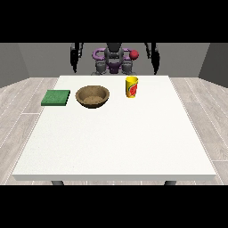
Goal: Pick the cup and pour the ball into the bowl, then pick the bowl and place it on the pad
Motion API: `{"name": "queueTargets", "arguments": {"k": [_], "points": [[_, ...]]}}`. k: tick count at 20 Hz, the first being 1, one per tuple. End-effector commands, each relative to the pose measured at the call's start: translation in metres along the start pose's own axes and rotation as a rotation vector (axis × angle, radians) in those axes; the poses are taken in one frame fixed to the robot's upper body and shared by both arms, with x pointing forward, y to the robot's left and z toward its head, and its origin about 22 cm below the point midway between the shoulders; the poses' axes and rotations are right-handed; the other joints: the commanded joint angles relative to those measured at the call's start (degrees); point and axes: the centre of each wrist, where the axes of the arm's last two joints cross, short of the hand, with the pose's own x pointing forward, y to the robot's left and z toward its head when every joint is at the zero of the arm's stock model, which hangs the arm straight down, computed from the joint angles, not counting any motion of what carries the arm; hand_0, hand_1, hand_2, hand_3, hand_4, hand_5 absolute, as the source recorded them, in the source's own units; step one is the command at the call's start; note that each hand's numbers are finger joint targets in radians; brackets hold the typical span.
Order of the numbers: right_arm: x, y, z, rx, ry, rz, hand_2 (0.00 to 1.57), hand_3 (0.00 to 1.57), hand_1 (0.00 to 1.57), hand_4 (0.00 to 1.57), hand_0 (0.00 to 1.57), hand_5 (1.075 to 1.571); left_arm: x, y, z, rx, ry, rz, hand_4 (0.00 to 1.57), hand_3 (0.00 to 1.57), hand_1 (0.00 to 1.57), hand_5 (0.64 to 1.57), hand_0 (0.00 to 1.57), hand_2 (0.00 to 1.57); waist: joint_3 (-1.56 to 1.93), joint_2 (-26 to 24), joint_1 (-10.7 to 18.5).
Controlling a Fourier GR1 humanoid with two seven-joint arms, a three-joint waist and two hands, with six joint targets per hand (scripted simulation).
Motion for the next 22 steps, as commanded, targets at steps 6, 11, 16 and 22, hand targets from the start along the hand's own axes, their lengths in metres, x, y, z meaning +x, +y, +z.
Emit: {"name": "queueTargets", "arguments": {"k": [6, 11, 16, 22], "points": [[0.030, -0.015, -0.001, -0.013, -0.010, 0.031, 0.00, 0.00, 0.00, 0.00, 0.00, 1.569, 0.035, 0.008, -0.003, -0.015, -0.041, -0.023, 0.00, 0.00, 0.00, 1.557, 0.00, 0.00, 0.59, -16.48, -1.02], [0.029, -0.091, 0.017, -0.008, 0.002, -0.093, 0.00, 0.00, 0.00, 0.00, 0.00, 1.570, 0.086, 0.025, -0.012, 0.017, -0.100, 0.152, 0.00, 0.00, 0.00, 1.554, 0.00, 0.00, 0.70, -13.01, -1.68], [0.032, -0.078, 0.008, -0.039, -0.108, -0.113, 0.00, 0.00, 0.00, 0.00, 0.00, 1.569, 0.072, 0.028, -0.016, 0.042, -0.216, 0.157, 0.00, 0.00, 0.00, 1.547, 0.00, 0.00, 0.68, -4.83, -1.78], [0.038, -0.091, -0.007, 0.004, -0.202, -0.111, 0.00, 0.00, 0.00, 0.00, 0.00, 1.570, 0.058, 0.028, -0.038, 0.077, -0.320, 0.133, 0.00, 0.00, 0.00, 1.528, 0.00, 0.00, 0.67, 1.47, -3.36]]}}
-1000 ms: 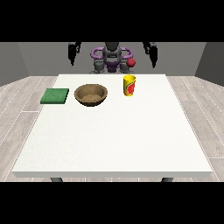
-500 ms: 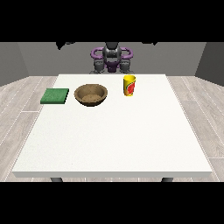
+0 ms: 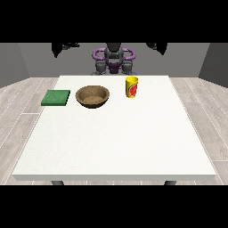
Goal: Pick the cup and pour the ball into the bowl, then pick the bowl and place it on the pad
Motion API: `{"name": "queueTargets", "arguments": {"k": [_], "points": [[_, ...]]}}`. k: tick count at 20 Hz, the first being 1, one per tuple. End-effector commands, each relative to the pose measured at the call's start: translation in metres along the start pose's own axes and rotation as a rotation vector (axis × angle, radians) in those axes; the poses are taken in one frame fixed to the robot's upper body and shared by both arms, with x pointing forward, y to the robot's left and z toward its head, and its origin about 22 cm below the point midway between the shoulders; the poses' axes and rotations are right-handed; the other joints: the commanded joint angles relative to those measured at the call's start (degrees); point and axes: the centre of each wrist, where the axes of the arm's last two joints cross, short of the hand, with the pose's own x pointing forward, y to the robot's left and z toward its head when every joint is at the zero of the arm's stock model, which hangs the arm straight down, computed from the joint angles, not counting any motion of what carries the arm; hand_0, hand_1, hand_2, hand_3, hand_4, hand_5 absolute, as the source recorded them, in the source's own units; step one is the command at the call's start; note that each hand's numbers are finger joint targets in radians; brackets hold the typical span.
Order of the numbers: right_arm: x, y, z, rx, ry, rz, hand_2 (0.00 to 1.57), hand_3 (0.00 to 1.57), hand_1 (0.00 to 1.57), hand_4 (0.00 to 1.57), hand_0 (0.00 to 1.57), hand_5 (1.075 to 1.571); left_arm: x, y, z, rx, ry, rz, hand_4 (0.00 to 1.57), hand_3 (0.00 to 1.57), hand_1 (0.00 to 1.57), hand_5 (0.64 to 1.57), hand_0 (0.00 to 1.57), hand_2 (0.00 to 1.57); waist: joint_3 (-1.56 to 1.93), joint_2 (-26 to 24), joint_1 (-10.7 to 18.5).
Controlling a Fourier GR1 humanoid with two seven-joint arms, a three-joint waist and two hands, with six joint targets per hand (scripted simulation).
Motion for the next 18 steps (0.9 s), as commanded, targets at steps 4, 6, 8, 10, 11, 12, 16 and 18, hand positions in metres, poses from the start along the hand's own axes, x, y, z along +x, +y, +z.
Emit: {"name": "queueTargets", "arguments": {"k": [4, 6, 8, 10, 11, 12, 16, 18], "points": [[-0.023, 0.012, 0.001, 0.010, -0.077, 0.005, 0.00, 0.00, 0.00, 0.00, 0.00, 1.570, -0.049, -0.010, 0.011, -0.004, -0.103, -0.015, 0.00, 0.00, 0.00, 1.524, 0.00, 0.00, -0.02, 6.41, -0.67], [-0.015, 0.022, -0.004, 0.027, -0.075, 0.007, 0.00, 0.00, 0.00, 0.00, 0.00, 1.571, -0.071, -0.036, 0.017, 0.032, -0.091, -0.015, 0.00, 0.00, 0.00, 1.526, 0.00, 0.00, -0.03, 6.89, -2.42], [-0.011, 0.005, -0.005, 0.061, -0.094, 0.002, 0.00, 0.00, 0.00, 0.00, 0.00, 1.571, -0.080, -0.016, 0.004, 0.053, -0.089, -0.025, 0.00, 0.00, 0.00, 1.523, 0.00, 0.00, -0.02, 7.53, -3.65], [-0.005, 0.007, -0.021, 0.054, -0.115, 0.008, 0.00, 0.00, 0.00, 0.00, 0.00, 1.571, -0.094, -0.050, 0.009, 0.041, -0.116, -0.029, 0.00, 0.00, 0.00, 1.519, 0.00, 0.00, -0.03, 9.62, -3.44], [-0.009, 0.002, -0.022, 0.028, -0.107, -0.003, 0.00, 0.00, 0.00, 0.00, 0.00, 1.571, -0.096, -0.055, 0.003, 0.032, -0.111, -0.036, 0.00, 0.00, 0.00, 1.520, 0.00, 0.00, -0.02, 9.18, -3.19], [0.001, -0.015, -0.027, 0.040, -0.139, 0.000, 0.00, 0.00, 0.00, 0.00, 0.00, 1.571, -0.104, -0.060, 0.012, 0.025, -0.126, -0.026, 0.00, 0.00, 0.00, 1.517, 0.00, 0.00, -0.02, 10.73, -3.84], [-0.011, 0.014, -0.015, 0.102, -0.187, -0.013, 0.00, 0.00, 0.00, 0.00, 0.00, 1.570, -0.124, -0.035, -0.004, 0.107, -0.192, -0.050, 0.00, 0.00, 0.00, 1.530, 0.00, 0.00, -0.05, 14.31, -7.56], [-0.015, -0.009, -0.028, 0.041, -0.156, -0.005, 0.00, 0.00, 0.00, 0.00, 0.00, 1.570, -0.136, -0.050, -0.001, 0.048, -0.139, -0.053, 0.00, 0.00, 0.00, 1.517, 0.00, 0.00, -0.02, 12.55, -3.56]]}}
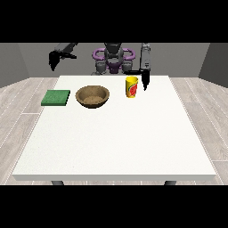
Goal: Pick the cup and pour the ball into the bowl, then pick the bowl and place it on the pad
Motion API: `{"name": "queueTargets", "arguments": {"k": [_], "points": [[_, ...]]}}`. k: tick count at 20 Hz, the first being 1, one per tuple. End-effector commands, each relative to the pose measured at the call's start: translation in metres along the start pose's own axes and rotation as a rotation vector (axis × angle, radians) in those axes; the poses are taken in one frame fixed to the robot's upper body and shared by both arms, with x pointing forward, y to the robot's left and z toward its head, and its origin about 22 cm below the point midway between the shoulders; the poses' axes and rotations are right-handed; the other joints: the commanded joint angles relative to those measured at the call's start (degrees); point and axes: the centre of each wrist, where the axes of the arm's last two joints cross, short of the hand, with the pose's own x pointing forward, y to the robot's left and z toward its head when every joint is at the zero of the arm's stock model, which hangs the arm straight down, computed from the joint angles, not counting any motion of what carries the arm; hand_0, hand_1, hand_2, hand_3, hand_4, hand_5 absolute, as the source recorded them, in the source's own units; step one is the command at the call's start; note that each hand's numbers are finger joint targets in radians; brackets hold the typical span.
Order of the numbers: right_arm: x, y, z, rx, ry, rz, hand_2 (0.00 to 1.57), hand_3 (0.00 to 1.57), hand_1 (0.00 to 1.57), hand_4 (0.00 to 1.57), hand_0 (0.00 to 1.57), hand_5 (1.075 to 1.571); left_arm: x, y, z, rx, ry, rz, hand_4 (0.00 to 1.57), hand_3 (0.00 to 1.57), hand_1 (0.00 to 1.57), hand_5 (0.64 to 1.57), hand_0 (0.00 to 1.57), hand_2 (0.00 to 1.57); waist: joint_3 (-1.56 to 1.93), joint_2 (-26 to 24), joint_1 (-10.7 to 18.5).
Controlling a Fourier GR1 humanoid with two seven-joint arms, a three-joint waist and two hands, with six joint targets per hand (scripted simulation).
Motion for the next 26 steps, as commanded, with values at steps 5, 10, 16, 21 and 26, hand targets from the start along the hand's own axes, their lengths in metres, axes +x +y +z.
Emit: {"name": "queueTargets", "arguments": {"k": [5, 10, 16, 21, 26], "points": [[-0.018, 0.007, 0.000, 0.019, -0.032, -0.026, 0.00, 0.00, 0.00, 0.00, 0.00, 1.571, -0.033, -0.012, -0.009, 0.024, -0.020, -0.027, 0.00, 0.00, 0.00, 1.517, 0.00, 0.00, 0.01, 2.36, -0.84], [-0.019, 0.024, -0.008, 0.034, -0.016, -0.017, 0.00, 0.00, 0.00, 0.00, 0.00, 1.571, -0.045, -0.021, -0.014, 0.022, -0.009, -0.025, 0.00, 0.00, 0.00, 1.521, 0.00, 0.00, -0.01, 2.62, -1.57], [-0.009, -0.012, -0.012, 0.031, 0.009, -0.009, 0.00, 0.00, 0.00, 0.00, 0.00, 1.571, -0.058, -0.020, -0.004, 0.017, 0.017, -0.040, 0.00, 0.00, 0.00, 1.559, 0.00, 0.00, 0.00, 1.28, -1.15], [0.002, -0.034, -0.012, 0.041, -0.054, -0.006, 0.00, 0.00, 0.00, 0.00, 0.00, 1.570, -0.065, -0.015, 0.019, 0.038, -0.076, -0.349, 1.43, 1.57, 1.30, 1.255, 1.30, 1.57, 0.02, 4.70, -4.54], [0.003, -0.024, -0.015, 0.027, -0.072, 0.019, 0.00, 0.00, 0.00, 0.00, 0.00, 1.570, -0.062, -0.012, 0.011, 0.049, -0.084, -0.394, 1.50, 1.57, 1.33, 1.241, 1.33, 1.57, 0.01, 4.30, -4.08]]}}
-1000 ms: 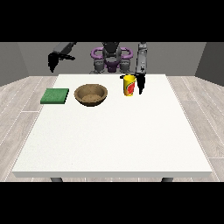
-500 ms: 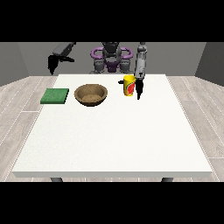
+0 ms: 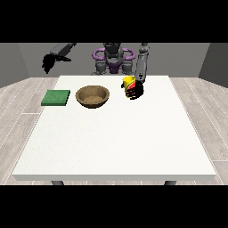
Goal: Pick the cup and pour the ball into the bowl, then pick the bowl and place it on the pad
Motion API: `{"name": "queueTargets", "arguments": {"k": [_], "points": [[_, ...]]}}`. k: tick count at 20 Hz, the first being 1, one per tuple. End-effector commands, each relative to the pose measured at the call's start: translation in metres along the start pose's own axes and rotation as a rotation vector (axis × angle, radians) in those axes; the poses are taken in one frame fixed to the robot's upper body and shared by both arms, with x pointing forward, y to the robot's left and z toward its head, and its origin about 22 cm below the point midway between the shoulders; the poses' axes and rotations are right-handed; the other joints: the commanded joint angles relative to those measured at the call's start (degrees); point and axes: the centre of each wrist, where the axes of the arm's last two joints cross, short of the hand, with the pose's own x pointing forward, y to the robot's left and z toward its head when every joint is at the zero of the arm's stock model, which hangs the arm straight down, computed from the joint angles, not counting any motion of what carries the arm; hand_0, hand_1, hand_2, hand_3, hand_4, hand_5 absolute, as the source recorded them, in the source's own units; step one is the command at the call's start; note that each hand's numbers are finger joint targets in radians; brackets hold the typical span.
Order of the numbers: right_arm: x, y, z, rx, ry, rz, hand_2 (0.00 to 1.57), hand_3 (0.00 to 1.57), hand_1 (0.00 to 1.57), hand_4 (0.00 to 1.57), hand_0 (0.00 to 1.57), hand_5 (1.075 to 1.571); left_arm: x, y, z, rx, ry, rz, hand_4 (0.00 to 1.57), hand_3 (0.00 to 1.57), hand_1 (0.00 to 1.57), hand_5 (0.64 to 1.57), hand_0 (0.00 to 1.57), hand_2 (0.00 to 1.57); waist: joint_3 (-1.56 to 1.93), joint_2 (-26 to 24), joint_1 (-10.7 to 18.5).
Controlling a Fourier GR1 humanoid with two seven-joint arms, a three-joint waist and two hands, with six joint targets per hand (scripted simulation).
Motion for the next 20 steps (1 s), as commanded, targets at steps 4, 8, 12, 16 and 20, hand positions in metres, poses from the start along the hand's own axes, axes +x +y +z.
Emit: {"name": "queueTargets", "arguments": {"k": [4, 8, 12, 16, 20], "points": [[-0.026, -0.016, 0.025, -0.075, 0.220, -0.003, 0.00, 0.00, 0.00, 0.00, 0.00, 1.570, 0.003, -0.013, 0.010, -0.176, 0.123, -0.175, 1.53, 1.57, 1.34, 1.304, 1.34, 1.57, -1.03, -11.47, 4.69], [-0.036, -0.016, 0.038, -0.090, 0.261, -0.015, 0.00, 0.00, 0.00, 0.00, 0.00, 1.569, 0.003, 0.072, -0.067, -0.185, 0.104, -0.484, 1.57, 1.57, 1.44, 1.321, 1.44, 1.57, -0.79, -15.01, 5.18], [-0.043, -0.031, 0.047, -0.101, 0.291, -0.023, 0.00, 0.00, 0.00, 0.00, 0.00, 1.568, 0.036, 0.072, -0.129, -0.225, 0.141, -0.585, 1.57, 1.57, 1.46, 1.282, 1.46, 1.57, -0.91, -16.21, 5.82], [-0.041, -0.034, 0.032, -0.094, 0.229, -0.035, 0.00, 0.00, 0.00, 0.00, 0.00, 1.568, 0.058, 0.032, -0.148, -0.228, 0.104, -0.685, 1.57, 1.57, 1.49, 1.273, 1.49, 1.57, -1.02, -13.60, 4.59], [-0.042, -0.040, 0.035, -0.097, 0.230, -0.048, 0.00, 0.00, 0.00, 0.00, 0.00, 1.568, 0.070, 0.023, -0.155, -0.237, 0.088, -0.712, 1.53, 1.57, 1.49, 1.287, 1.49, 1.57, -1.09, -13.09, 4.84]]}}
